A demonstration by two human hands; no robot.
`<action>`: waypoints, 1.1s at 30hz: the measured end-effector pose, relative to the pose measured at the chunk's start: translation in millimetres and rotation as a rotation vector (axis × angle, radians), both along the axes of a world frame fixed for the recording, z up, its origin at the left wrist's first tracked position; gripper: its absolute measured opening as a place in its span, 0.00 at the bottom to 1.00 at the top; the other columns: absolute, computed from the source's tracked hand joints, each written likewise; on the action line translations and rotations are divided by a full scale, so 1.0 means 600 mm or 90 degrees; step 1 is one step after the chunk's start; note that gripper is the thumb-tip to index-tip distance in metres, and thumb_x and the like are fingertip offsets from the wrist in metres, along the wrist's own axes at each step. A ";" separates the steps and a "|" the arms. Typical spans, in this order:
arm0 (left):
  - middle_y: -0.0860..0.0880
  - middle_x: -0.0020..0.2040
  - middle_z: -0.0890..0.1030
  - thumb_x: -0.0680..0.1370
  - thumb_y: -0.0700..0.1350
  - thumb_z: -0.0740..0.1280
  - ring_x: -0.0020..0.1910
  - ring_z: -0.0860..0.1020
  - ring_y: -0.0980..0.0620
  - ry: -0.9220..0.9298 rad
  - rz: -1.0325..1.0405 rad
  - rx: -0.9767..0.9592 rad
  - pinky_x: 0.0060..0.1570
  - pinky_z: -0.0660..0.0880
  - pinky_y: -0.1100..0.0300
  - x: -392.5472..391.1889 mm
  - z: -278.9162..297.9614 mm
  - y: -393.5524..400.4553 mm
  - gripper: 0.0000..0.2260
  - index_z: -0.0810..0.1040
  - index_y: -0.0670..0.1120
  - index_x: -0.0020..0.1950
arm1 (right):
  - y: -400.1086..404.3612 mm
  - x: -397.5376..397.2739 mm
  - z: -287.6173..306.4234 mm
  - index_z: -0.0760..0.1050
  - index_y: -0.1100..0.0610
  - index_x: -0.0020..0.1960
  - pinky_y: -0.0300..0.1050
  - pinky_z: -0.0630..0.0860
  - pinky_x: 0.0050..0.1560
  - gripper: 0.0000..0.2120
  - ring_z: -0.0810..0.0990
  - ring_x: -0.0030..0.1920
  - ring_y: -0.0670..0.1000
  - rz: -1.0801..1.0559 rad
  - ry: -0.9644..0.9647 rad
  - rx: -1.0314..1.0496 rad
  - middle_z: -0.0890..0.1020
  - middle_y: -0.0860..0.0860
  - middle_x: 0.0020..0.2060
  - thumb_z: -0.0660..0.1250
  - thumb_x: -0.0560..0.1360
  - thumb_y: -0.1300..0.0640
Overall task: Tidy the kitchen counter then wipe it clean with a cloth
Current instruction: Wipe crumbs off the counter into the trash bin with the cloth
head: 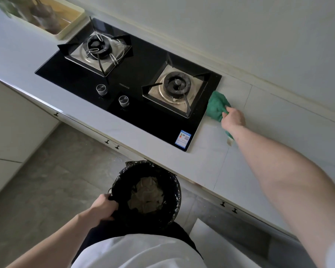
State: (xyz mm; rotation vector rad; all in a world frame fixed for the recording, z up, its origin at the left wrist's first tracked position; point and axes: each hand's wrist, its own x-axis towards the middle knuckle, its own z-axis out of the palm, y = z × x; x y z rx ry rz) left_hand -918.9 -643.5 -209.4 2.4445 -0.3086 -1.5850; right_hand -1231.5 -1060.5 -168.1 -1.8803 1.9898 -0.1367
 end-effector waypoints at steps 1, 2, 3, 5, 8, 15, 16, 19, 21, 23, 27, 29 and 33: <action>0.40 0.37 0.81 0.71 0.31 0.65 0.33 0.81 0.43 0.003 0.003 -0.001 0.27 0.79 0.56 0.000 -0.001 0.001 0.10 0.82 0.41 0.47 | -0.001 0.004 -0.010 0.72 0.52 0.75 0.50 0.72 0.66 0.20 0.74 0.67 0.63 0.024 0.029 0.042 0.75 0.58 0.71 0.60 0.83 0.54; 0.40 0.38 0.81 0.71 0.31 0.65 0.33 0.81 0.43 0.006 0.003 -0.002 0.28 0.80 0.55 -0.001 -0.003 0.002 0.10 0.82 0.42 0.47 | 0.002 0.006 -0.021 0.69 0.53 0.76 0.51 0.69 0.70 0.21 0.71 0.70 0.64 0.047 0.063 0.074 0.71 0.58 0.74 0.58 0.84 0.54; 0.39 0.38 0.81 0.72 0.31 0.65 0.34 0.81 0.43 0.009 0.004 -0.005 0.28 0.80 0.55 -0.001 -0.004 0.001 0.11 0.82 0.42 0.48 | 0.004 0.009 -0.032 0.67 0.53 0.78 0.52 0.66 0.72 0.21 0.69 0.72 0.65 0.070 0.093 0.089 0.67 0.58 0.76 0.56 0.85 0.54; 0.40 0.38 0.81 0.72 0.31 0.64 0.33 0.81 0.44 0.011 0.007 -0.010 0.28 0.80 0.56 -0.004 -0.003 -0.001 0.11 0.82 0.43 0.47 | 0.019 0.010 -0.049 0.64 0.53 0.79 0.56 0.63 0.75 0.22 0.65 0.75 0.66 0.101 0.129 0.083 0.64 0.57 0.78 0.54 0.86 0.53; 0.42 0.37 0.82 0.73 0.31 0.64 0.33 0.81 0.45 0.011 0.005 -0.007 0.29 0.81 0.55 -0.003 -0.001 -0.004 0.11 0.82 0.43 0.46 | 0.069 0.005 -0.056 0.65 0.52 0.79 0.56 0.63 0.76 0.22 0.65 0.76 0.64 0.144 0.130 0.065 0.65 0.55 0.78 0.54 0.85 0.52; 0.41 0.38 0.82 0.71 0.32 0.63 0.35 0.83 0.43 0.023 -0.001 -0.009 0.30 0.81 0.54 0.014 0.002 -0.018 0.10 0.81 0.41 0.48 | 0.268 0.018 -0.027 0.75 0.47 0.71 0.51 0.76 0.64 0.18 0.74 0.71 0.57 0.216 0.085 0.027 0.74 0.47 0.73 0.63 0.82 0.55; 0.40 0.38 0.82 0.71 0.32 0.63 0.34 0.83 0.43 0.023 0.000 -0.008 0.29 0.80 0.55 0.014 0.001 -0.018 0.10 0.80 0.40 0.48 | 0.290 0.027 -0.020 0.76 0.46 0.70 0.51 0.77 0.63 0.18 0.76 0.70 0.57 0.223 0.073 0.037 0.75 0.47 0.72 0.63 0.82 0.56; 0.40 0.37 0.81 0.71 0.31 0.64 0.33 0.82 0.43 0.024 -0.003 -0.003 0.28 0.79 0.56 0.015 -0.001 -0.019 0.10 0.80 0.38 0.50 | 0.352 0.057 0.006 0.79 0.46 0.66 0.49 0.78 0.59 0.15 0.80 0.64 0.55 0.240 0.045 0.058 0.80 0.45 0.67 0.63 0.81 0.56; 0.40 0.37 0.82 0.71 0.32 0.64 0.33 0.82 0.43 0.027 -0.007 -0.004 0.28 0.80 0.55 0.015 -0.003 -0.021 0.10 0.80 0.38 0.49 | 0.393 0.081 0.015 0.76 0.46 0.69 0.49 0.76 0.65 0.17 0.77 0.69 0.55 0.250 0.024 0.079 0.78 0.44 0.69 0.63 0.82 0.56; 0.40 0.37 0.82 0.71 0.32 0.63 0.32 0.82 0.43 0.033 -0.018 -0.009 0.28 0.79 0.55 0.011 -0.002 -0.024 0.10 0.81 0.40 0.48 | 0.431 0.116 0.025 0.74 0.45 0.72 0.50 0.73 0.70 0.18 0.73 0.73 0.55 0.270 -0.009 0.100 0.75 0.42 0.71 0.62 0.83 0.56; 0.42 0.34 0.81 0.72 0.31 0.62 0.30 0.81 0.44 0.032 -0.028 -0.022 0.28 0.79 0.56 -0.001 -0.001 -0.027 0.10 0.82 0.41 0.43 | 0.490 0.192 0.039 0.77 0.42 0.65 0.47 0.78 0.54 0.16 0.82 0.58 0.53 0.298 -0.114 0.162 0.84 0.43 0.58 0.60 0.81 0.55; 0.42 0.34 0.81 0.72 0.31 0.62 0.31 0.81 0.44 0.034 -0.028 -0.025 0.28 0.79 0.56 -0.006 -0.001 -0.025 0.10 0.82 0.40 0.43 | 0.494 0.202 0.046 0.78 0.42 0.62 0.45 0.76 0.43 0.15 0.82 0.47 0.52 0.284 -0.158 0.182 0.85 0.44 0.48 0.60 0.82 0.56; 0.42 0.34 0.82 0.71 0.31 0.62 0.32 0.83 0.43 0.039 -0.030 -0.024 0.29 0.79 0.56 -0.005 -0.006 -0.021 0.11 0.83 0.42 0.44 | 0.455 0.161 0.067 0.80 0.46 0.64 0.38 0.73 0.38 0.15 0.80 0.39 0.45 0.243 -0.213 0.150 0.86 0.44 0.45 0.61 0.82 0.58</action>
